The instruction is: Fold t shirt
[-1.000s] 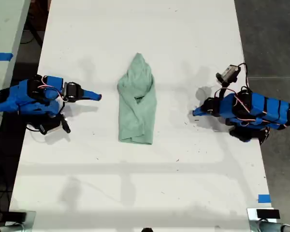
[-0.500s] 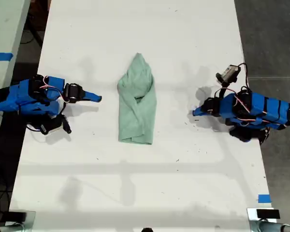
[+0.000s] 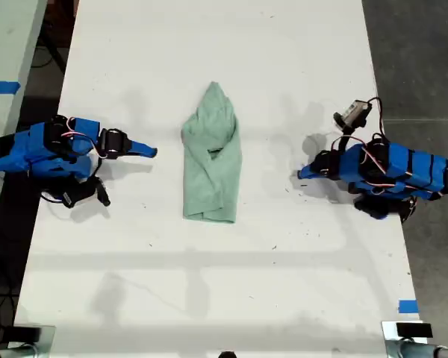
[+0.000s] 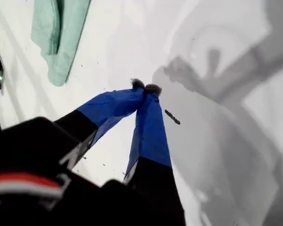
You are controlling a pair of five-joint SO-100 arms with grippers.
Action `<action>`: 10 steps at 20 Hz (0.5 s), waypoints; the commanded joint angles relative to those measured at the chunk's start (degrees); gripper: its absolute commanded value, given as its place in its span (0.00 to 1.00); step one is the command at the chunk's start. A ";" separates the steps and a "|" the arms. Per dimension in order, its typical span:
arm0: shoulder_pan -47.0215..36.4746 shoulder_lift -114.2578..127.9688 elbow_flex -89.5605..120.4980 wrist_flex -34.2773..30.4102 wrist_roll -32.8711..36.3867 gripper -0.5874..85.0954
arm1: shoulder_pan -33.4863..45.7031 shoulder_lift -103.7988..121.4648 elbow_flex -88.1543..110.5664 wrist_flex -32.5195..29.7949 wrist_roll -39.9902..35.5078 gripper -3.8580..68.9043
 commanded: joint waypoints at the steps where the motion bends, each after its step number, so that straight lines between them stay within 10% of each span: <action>1: -0.97 0.44 0.44 0.35 -0.70 0.00 | 0.26 0.70 3.16 0.62 -0.53 0.05; 10: -1.14 0.44 0.44 0.44 -0.70 0.00 | 0.88 0.79 2.37 1.67 -2.11 0.05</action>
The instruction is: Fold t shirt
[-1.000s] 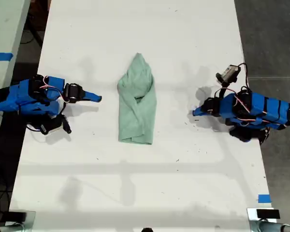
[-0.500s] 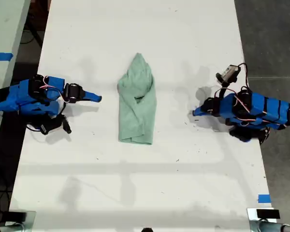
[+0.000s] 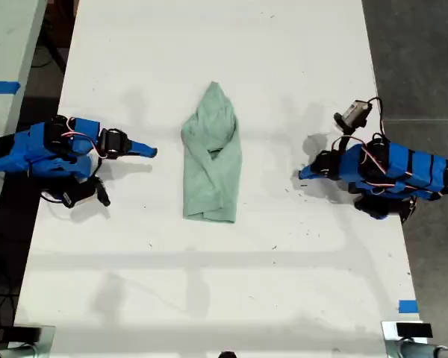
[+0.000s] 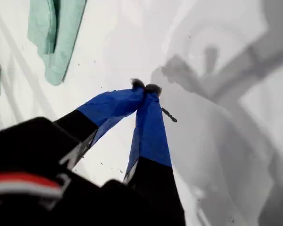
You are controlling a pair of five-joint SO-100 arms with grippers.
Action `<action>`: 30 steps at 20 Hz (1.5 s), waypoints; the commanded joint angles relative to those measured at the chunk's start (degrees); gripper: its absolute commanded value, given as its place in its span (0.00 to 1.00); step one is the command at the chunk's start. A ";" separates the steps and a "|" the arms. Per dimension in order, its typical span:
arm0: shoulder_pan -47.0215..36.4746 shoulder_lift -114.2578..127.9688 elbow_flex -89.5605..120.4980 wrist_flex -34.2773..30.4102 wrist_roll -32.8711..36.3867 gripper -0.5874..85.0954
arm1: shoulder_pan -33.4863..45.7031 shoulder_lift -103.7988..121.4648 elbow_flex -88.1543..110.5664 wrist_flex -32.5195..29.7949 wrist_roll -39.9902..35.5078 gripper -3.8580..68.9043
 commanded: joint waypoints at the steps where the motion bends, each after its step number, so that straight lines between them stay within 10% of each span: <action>1: -1.14 0.44 0.44 0.44 -0.70 0.00 | 0.70 0.79 2.55 -0.09 -2.37 0.05; 30: -1.41 0.44 0.44 0.70 -0.70 0.00 | 0.79 0.79 3.16 0.09 0.18 0.05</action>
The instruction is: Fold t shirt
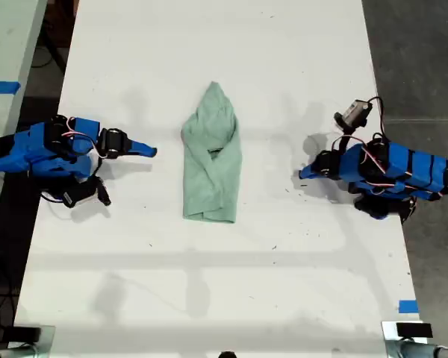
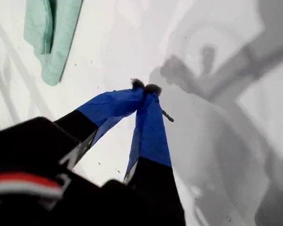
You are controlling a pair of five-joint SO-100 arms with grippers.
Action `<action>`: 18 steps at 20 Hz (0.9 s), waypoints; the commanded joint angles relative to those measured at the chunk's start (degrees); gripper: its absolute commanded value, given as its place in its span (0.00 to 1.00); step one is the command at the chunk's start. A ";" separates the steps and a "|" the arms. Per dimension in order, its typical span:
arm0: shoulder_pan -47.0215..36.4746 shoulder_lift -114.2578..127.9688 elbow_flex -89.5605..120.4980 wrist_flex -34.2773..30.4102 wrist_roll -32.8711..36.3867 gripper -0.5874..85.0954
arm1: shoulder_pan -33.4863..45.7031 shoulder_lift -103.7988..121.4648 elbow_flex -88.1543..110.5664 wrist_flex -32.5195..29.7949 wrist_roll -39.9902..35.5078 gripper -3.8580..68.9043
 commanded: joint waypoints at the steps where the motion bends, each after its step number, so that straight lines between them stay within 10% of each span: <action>1: -0.88 0.44 0.44 0.09 -0.70 0.00 | 0.26 0.79 3.16 0.00 0.79 0.05; 18: -0.62 0.44 -0.35 1.32 -1.76 0.00 | -0.18 0.79 2.37 0.70 0.97 0.05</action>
